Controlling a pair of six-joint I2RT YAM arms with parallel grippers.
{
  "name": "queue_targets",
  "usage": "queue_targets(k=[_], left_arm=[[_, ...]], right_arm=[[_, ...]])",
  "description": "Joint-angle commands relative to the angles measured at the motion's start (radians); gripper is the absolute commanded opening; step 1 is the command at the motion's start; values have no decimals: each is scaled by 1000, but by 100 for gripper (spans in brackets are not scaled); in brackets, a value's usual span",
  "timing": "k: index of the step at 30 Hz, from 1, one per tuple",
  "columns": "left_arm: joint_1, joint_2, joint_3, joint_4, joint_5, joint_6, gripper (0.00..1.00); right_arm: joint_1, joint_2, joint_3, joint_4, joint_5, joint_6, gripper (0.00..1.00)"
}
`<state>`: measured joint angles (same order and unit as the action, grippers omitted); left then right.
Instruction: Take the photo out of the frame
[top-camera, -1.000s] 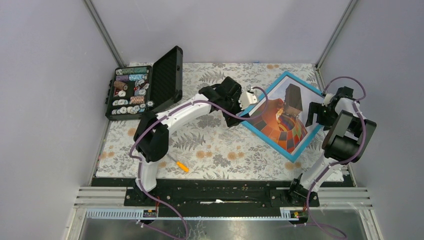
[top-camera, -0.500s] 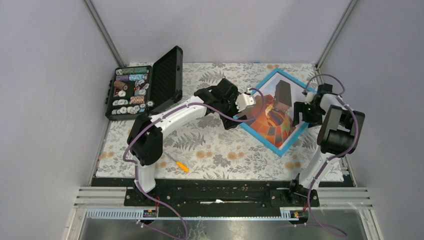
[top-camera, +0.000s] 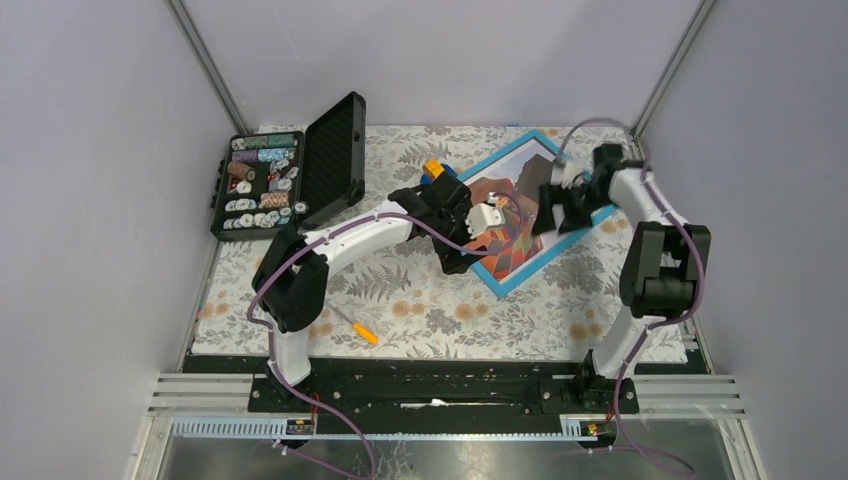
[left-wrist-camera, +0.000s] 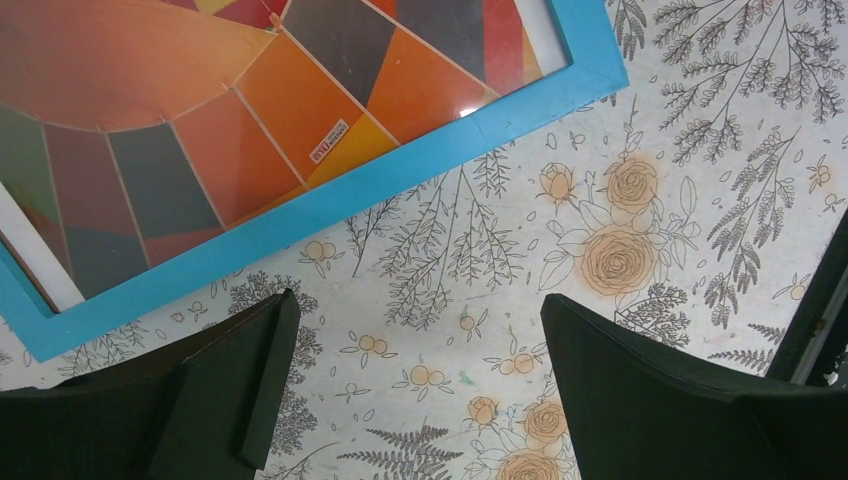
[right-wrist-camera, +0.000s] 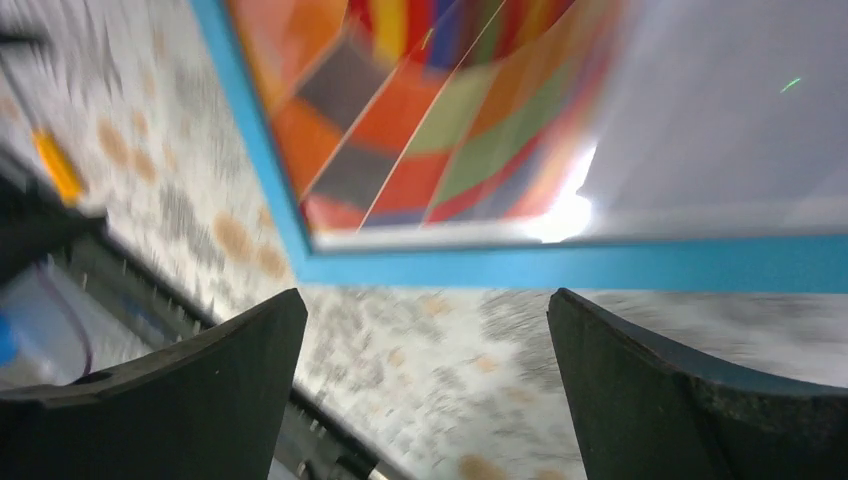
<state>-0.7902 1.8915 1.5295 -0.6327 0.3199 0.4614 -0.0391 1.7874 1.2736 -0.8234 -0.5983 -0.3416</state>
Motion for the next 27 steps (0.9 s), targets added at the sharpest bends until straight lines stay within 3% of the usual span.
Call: queue_targets(k=[1,5,11,19,27], left_arm=[[-3,-57,-12,53,30,-13,99],[-3,-38,-12,52,15,-23,99],[-3,-52,-33,52,1,-38,99],[-1,-106,-124,71,-35,-35,99],[6,-130,-166,90,-47,-48,99]], right_arm=[[-135,105,339,29,48,-4,99],[-143,315,629,88,245,21,99],[-143,570,992,94,305,33,100],[-142,651,973,239,328,30,100],[-143,710,934,237,358,-11,100]])
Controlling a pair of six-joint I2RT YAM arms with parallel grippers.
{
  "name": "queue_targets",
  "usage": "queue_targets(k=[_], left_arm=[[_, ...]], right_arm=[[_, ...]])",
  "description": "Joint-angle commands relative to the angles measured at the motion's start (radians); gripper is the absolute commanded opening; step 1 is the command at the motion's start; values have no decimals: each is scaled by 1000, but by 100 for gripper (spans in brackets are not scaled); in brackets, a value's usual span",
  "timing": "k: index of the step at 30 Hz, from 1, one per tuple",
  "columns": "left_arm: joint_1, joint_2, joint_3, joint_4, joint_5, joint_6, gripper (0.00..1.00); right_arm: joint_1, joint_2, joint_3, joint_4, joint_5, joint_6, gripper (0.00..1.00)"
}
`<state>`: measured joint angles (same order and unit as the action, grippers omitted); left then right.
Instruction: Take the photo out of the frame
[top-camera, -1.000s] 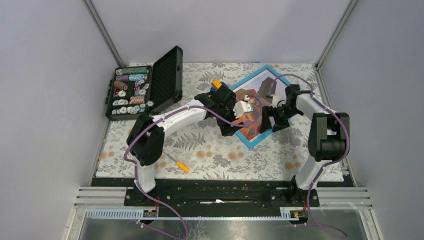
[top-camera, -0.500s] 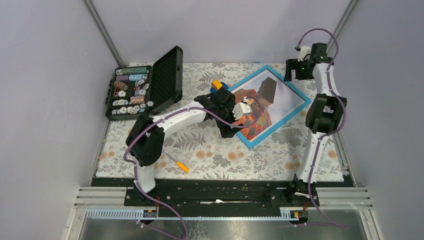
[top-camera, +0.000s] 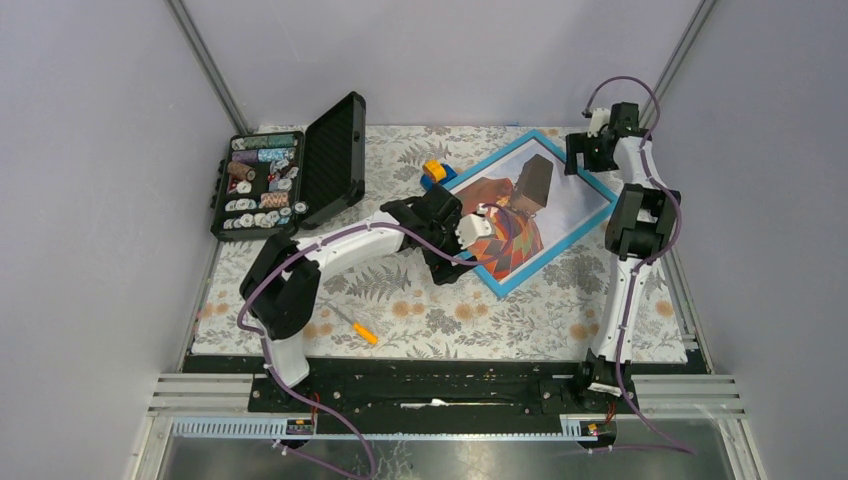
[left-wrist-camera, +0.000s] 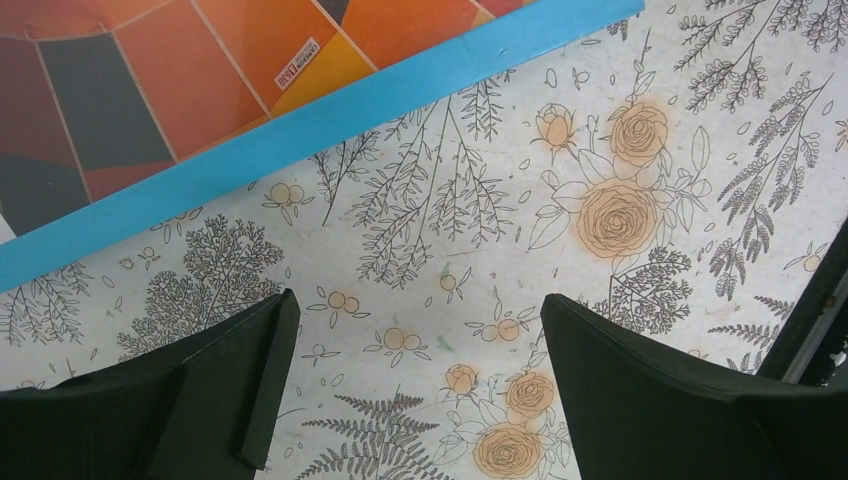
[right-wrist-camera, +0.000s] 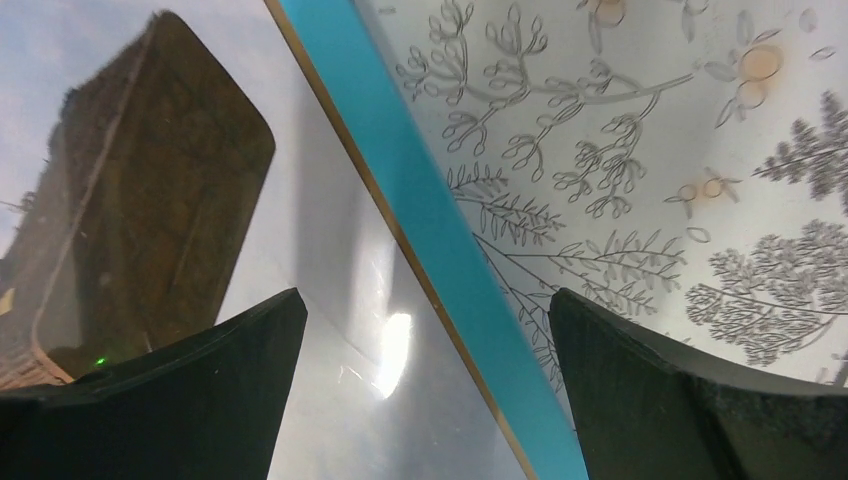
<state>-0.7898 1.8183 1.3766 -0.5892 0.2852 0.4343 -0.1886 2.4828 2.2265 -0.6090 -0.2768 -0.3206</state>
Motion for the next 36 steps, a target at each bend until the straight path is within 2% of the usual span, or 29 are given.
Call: queue_targets(k=[1,7,14,19,21,24,30,36], left_arm=[[7,-59,-12,45,-11,-24,99],[51,-63,6,54,37,-104,99],[167,-97,-90,194,73,-293,99],[175,-115,-180,305,-9,-418,99],[175,-93,-188,317,-50,-472,99],[174,-57,-190,322,-70,-518,98],[150,17,-189,375,-127,-544,92],[144,100,-130,360,-112,-507,89]], right_arm=[[6,11,-42,20,36,-39,100],[-2,-65,-162,-59,6,-64,97],[-49,-335,-542,-122,-105,-68,93],[-54,-575,-857,-197,-205,-144,92],[-54,-637,-924,-258,-245,-190,92],[-54,-699,-994,-345,-284,-264,92],[-54,-762,-1061,-468,-347,-393,91],[-54,-750,-982,-595,-370,-520,92]])
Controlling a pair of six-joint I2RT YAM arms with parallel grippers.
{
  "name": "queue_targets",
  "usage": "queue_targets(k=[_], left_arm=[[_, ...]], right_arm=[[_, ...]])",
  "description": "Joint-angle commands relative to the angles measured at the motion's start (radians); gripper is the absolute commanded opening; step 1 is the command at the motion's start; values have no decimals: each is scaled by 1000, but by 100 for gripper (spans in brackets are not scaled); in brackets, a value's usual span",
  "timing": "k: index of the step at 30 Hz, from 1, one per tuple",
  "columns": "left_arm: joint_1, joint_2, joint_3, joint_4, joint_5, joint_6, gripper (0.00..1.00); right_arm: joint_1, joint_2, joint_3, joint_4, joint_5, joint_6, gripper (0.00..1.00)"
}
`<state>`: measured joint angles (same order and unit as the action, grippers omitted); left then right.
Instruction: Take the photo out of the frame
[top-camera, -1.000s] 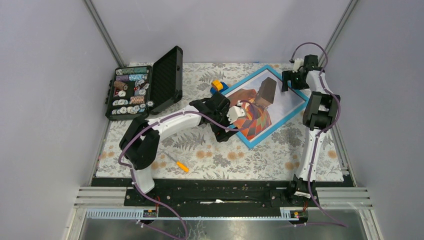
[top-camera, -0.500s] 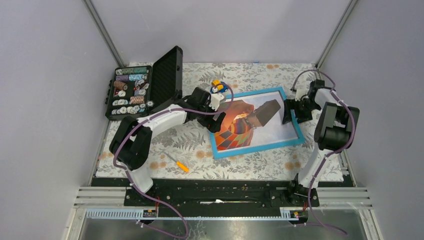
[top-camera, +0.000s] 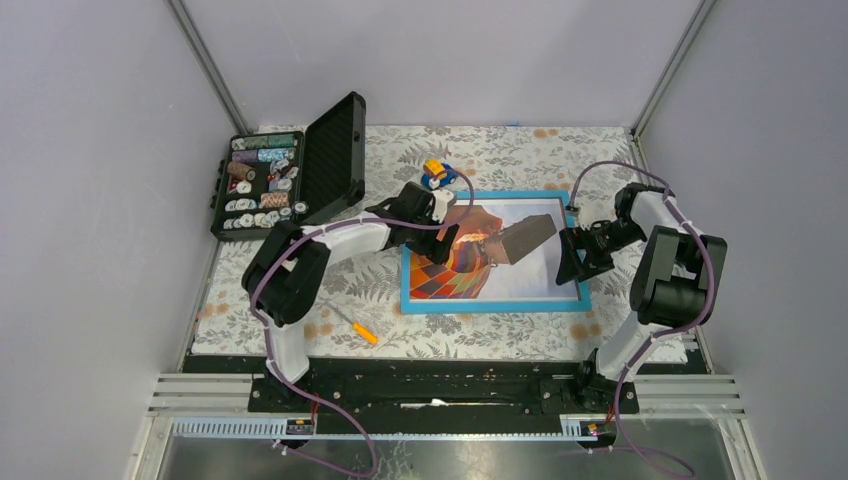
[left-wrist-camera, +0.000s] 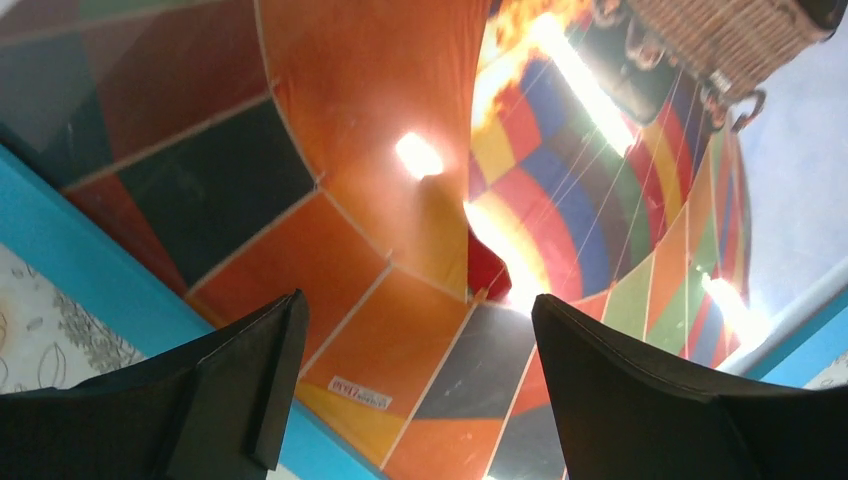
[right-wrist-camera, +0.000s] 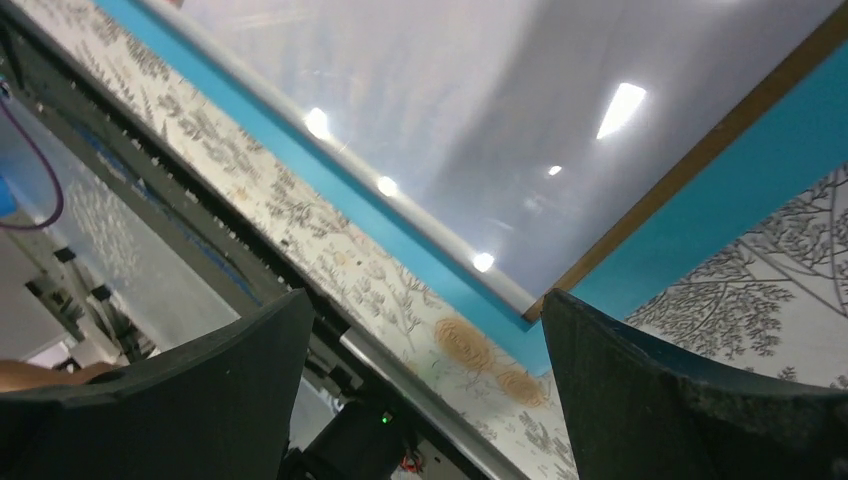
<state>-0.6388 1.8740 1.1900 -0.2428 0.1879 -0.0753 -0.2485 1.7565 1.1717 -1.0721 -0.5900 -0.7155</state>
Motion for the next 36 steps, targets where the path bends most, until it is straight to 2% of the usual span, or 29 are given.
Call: queue_targets(k=[1,4,7,11,15,22,27,29,32,36], left_arm=[[-6,50,75,-17,-19,20,89],[-8,-30,35,-34,-53,26,89],[-14,-199,-102,38,-90,-13,91],[-14,-258,-184,21,-168,-29,94],[-19,-209,-196,-22,-185,-10,92],[-34,-110,-179,-25,-224,-13,79],[-47,-44,-142,-26,-211,-3,76],[-48,-13,-110,-18,-219,24,69],[-47,45,-46,-9,-232,79,51],[-31,145,92,-34,-288,159,45]], right_arm=[[5,-24,106,-128,-55,-117,93],[5,-15,213,-58,-48,-48,94],[14,28,336,44,-64,27,95],[85,156,521,131,-34,104,96],[153,311,703,181,3,174,97],[188,532,968,196,9,200,100],[193,614,1011,258,22,166,100],[193,648,1026,268,31,146,100],[192,690,1035,261,42,117,100],[192,704,996,231,38,64,100]])
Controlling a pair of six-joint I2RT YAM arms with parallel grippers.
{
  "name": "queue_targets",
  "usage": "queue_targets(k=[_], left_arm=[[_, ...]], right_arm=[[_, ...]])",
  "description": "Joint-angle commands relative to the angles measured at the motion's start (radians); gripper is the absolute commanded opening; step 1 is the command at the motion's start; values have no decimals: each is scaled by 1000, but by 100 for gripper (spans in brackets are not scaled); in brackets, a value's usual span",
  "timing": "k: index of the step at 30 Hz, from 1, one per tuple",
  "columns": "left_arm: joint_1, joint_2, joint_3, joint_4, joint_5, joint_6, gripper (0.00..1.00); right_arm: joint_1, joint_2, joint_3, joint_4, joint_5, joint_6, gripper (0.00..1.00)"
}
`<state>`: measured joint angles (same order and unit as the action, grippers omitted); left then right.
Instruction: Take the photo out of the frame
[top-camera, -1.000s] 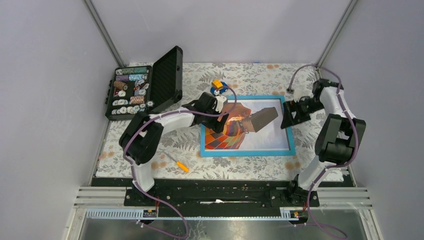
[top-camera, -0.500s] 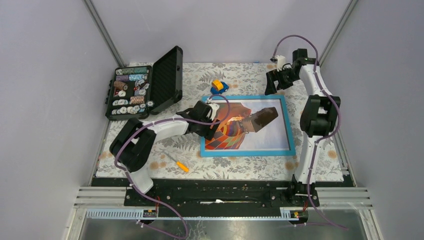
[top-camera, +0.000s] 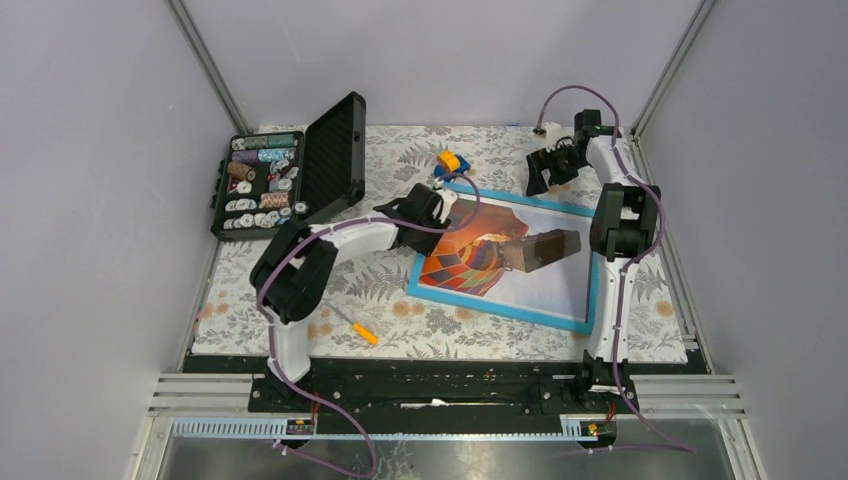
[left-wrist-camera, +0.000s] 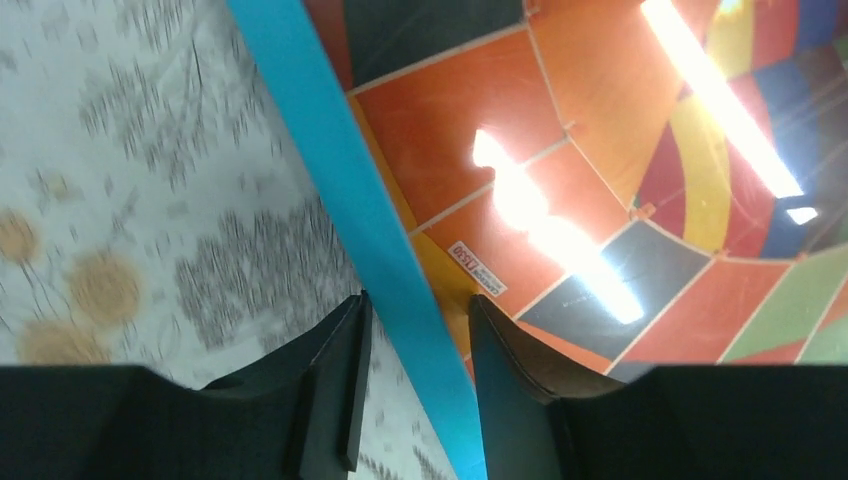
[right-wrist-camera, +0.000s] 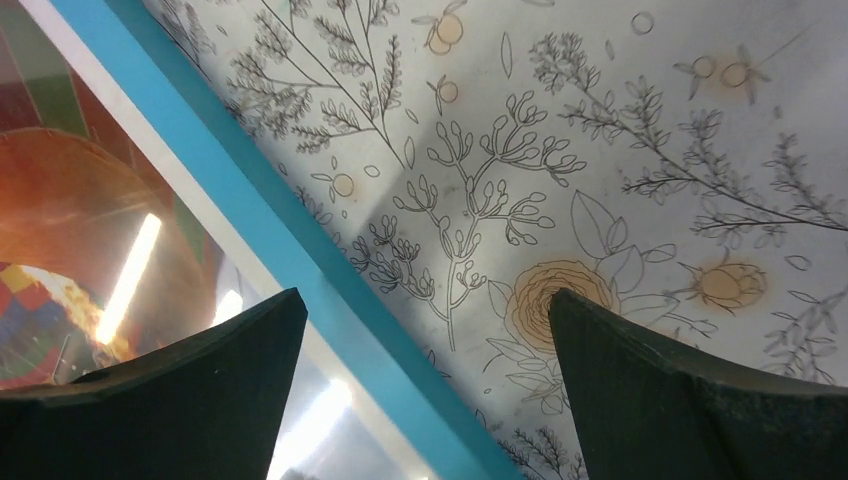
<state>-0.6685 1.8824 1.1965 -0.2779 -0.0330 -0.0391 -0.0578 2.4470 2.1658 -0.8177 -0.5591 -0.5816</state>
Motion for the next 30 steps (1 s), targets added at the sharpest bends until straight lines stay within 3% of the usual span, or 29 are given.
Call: queue_targets(k=[1,5,9,13,15,18,23,30], left_arm=[[10,160,117,2,-78,136,44],[46,229,259,6,-110,179,44],[48,214,369,-44,-86,233,51],[39,101,408,-235,94,335,74],[8,19,350,-324,167,441,85],[-74,-128,159,-317,174,558,98],[-243,-175,-23,-306,75,569,99],[-306,-90,-73,-208,-63,552,99]], right_arm=[[-1,13,-4,-50,5,-90,100],[-39,-26,-88,-116,-25,-127,100],[-96,-105,-190,-170,-52,-157,98],[-130,-190,-333,-194,-57,-189,94],[-131,-231,-430,-174,-49,-198,94],[-131,-268,-502,-146,-50,-188,93],[-131,-287,-547,-144,-50,-173,91],[-131,-329,-628,-144,-53,-167,91]])
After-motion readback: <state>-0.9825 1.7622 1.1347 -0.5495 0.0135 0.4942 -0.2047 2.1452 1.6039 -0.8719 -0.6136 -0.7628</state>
